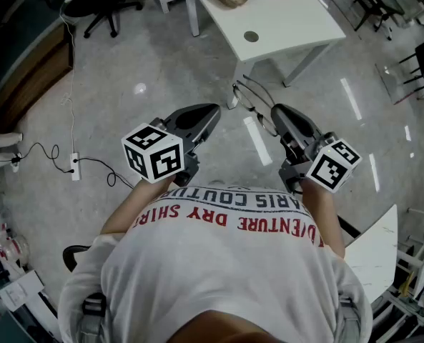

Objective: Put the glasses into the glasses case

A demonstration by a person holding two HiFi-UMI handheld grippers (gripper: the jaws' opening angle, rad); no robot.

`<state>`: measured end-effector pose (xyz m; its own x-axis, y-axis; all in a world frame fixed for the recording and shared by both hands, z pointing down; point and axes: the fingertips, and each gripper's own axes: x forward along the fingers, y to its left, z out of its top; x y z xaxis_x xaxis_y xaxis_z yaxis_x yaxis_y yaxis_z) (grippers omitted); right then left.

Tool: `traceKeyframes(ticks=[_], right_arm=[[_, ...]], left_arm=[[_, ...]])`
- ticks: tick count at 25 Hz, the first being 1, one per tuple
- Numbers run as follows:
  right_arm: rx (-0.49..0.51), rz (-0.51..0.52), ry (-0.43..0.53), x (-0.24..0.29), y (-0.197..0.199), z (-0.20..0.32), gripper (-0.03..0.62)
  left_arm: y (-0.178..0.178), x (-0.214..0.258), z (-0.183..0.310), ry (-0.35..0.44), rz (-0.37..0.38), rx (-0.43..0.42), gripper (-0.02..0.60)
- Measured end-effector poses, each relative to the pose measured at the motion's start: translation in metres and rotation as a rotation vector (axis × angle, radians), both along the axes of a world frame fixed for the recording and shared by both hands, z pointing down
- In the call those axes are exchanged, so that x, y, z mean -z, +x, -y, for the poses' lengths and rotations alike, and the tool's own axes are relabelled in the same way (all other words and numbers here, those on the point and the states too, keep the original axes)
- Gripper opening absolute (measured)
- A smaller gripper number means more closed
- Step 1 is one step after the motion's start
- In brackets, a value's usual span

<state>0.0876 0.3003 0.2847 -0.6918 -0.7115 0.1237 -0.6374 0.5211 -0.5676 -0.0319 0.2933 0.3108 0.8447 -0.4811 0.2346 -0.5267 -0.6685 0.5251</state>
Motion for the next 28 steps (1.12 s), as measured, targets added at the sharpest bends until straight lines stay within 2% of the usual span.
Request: traceKeyframes(ticks=[19,22,28], right_arm=[[-0.037,0.054,0.030,-0.002,0.000,-0.001,0.038],[-0.031,0.056,0.025,-0.007,-0.003,0.016,0.038],[-0.006,0.051,0.004,-0.013,-0.013,0.079,0.038]], left_arm=[[-0.011,-0.001,-0.011,0.041,0.036,0.008,0.029],[-0.015,-0.007,0.004,0.035,0.041,0.017,0.029],[-0.020,-0.013,0.064,0.013,0.038,0.026,0.029]])
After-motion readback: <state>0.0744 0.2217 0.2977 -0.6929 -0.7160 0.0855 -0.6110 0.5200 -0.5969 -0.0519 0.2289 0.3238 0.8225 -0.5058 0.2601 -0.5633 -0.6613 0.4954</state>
